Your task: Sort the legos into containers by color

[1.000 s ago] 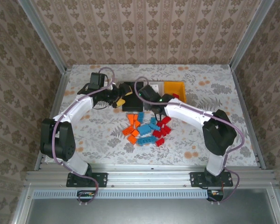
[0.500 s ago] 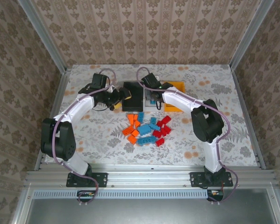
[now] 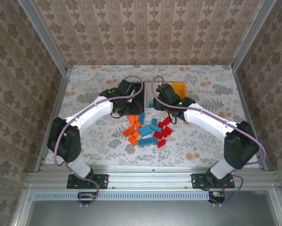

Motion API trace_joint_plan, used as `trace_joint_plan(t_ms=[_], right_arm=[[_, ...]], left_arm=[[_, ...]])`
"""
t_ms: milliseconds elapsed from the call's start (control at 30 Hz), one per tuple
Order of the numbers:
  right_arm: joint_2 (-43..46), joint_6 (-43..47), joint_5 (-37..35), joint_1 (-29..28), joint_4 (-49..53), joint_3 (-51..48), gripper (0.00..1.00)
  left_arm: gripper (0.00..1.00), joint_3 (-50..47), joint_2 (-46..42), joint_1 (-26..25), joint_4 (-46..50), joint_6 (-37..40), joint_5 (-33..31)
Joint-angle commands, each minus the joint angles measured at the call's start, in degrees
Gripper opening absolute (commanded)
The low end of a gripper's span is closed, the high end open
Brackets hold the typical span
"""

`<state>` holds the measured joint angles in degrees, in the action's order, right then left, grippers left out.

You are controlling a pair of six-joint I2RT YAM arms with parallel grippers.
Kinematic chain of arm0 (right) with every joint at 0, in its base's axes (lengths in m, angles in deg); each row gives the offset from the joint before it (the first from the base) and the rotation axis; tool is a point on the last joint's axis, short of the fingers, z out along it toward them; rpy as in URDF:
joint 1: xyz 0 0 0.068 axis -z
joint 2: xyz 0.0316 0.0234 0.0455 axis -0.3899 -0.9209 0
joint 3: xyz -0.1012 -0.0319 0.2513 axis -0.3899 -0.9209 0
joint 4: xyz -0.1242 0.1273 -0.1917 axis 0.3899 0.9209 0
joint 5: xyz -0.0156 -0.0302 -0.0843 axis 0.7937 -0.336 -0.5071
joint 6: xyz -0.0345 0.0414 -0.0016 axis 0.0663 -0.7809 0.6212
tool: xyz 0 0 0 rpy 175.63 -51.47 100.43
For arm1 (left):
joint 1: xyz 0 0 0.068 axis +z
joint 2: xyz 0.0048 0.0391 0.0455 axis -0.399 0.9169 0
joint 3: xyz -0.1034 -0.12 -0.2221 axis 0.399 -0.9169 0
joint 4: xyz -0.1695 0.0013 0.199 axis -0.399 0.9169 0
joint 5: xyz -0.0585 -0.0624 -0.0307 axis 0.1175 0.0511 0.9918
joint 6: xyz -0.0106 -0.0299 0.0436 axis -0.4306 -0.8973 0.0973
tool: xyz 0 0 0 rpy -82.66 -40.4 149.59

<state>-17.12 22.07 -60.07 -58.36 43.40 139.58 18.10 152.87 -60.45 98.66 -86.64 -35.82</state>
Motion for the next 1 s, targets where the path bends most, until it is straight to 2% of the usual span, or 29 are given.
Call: trace_joint_plan(t_ms=[0,133,267,667,967], right_arm=[[1.79,0.47,2.04,-0.15,-3.78,-4.74,0.51],[2.46,1.65,3.61,-0.18,-7.57,-8.78,0.5],[2.86,1.37,3.62,-0.18,-9.83,-11.31,0.5],[3.55,0.68,3.88,-0.09,-11.86,-14.33,0.5],[4.13,0.9,4.15,-0.09,-12.08,-14.75,0.5]], left_arm=[[0.63,-0.67,2.19,-1.52,3.36,0.94,-8.38],[0.6,-0.66,4.49,-2.59,3.4,0.99,-10.7],[0.48,-2.81,5.92,-2.66,-0.27,1.94,-9.37],[0.51,-6.4,6.88,-3.1,-5.96,2.42,-7.17],[0.48,-5.87,8.21,-3.11,-6.37,2.78,-9.31]])
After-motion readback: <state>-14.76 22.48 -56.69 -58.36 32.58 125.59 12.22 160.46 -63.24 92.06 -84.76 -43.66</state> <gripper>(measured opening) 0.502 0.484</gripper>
